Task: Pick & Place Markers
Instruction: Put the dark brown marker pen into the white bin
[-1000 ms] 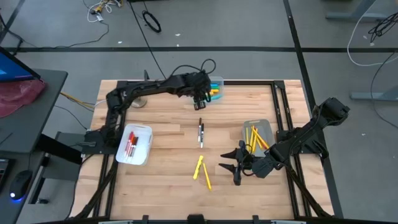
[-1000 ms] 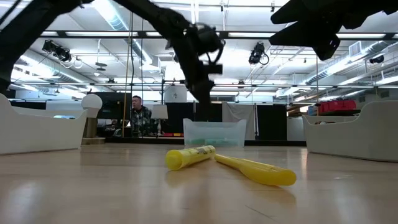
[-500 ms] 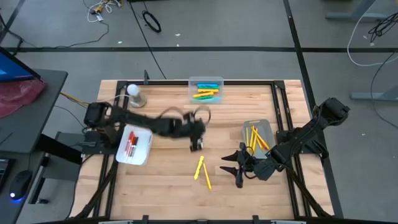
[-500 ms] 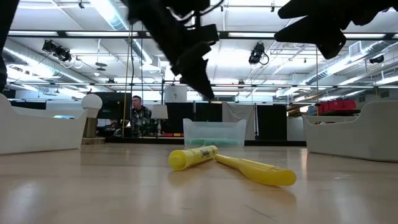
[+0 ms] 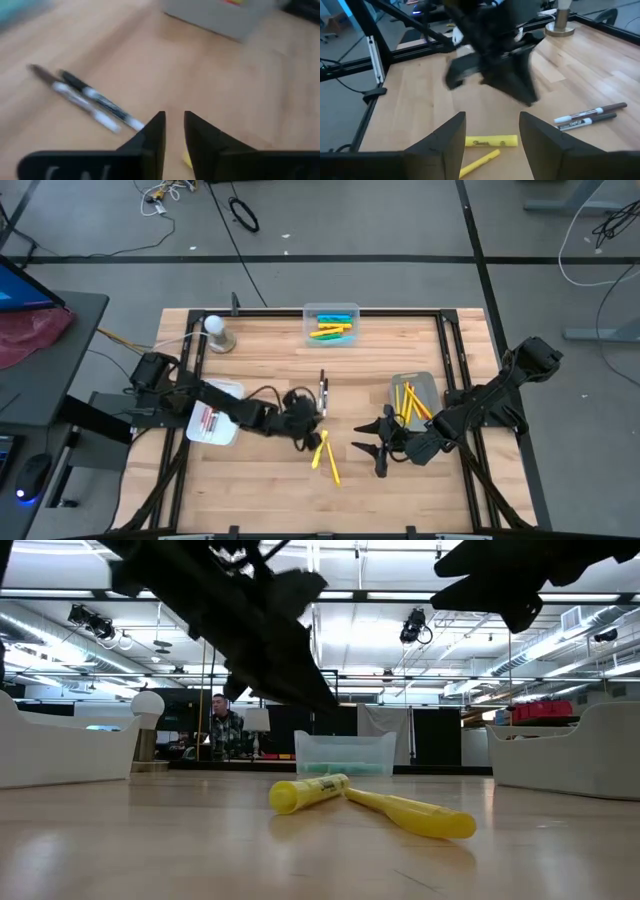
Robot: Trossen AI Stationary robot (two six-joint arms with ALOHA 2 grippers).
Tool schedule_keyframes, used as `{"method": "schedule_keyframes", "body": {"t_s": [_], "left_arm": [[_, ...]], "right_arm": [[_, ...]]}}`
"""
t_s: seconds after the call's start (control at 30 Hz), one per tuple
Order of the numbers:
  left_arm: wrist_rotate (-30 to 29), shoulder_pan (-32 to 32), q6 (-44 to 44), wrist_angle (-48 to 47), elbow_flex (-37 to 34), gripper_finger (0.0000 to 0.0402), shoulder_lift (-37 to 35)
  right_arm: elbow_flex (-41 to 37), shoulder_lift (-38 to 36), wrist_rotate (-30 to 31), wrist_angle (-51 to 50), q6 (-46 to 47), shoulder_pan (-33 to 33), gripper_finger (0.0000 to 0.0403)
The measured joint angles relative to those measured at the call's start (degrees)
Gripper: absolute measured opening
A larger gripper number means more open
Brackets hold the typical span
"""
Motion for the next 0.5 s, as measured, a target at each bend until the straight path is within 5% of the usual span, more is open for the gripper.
{"method": "schedule_keyframes", "body": {"t_s": [0.33, 0.5], "left_arm": [[-3.14, 8.13, -4.53, -0.94, 0.1, 0.0201, 4.47], [-4.37, 10.34, -7.12, -0.41, 0.05, 0.0221, 6.74]], "right_arm": [[0.01, 0.0, -0.02, -0.3, 0.65, -2.12, 0.0188], [0.01, 0.0, -0.09, -0.34, 1.15, -2.09, 0.0188]]}}
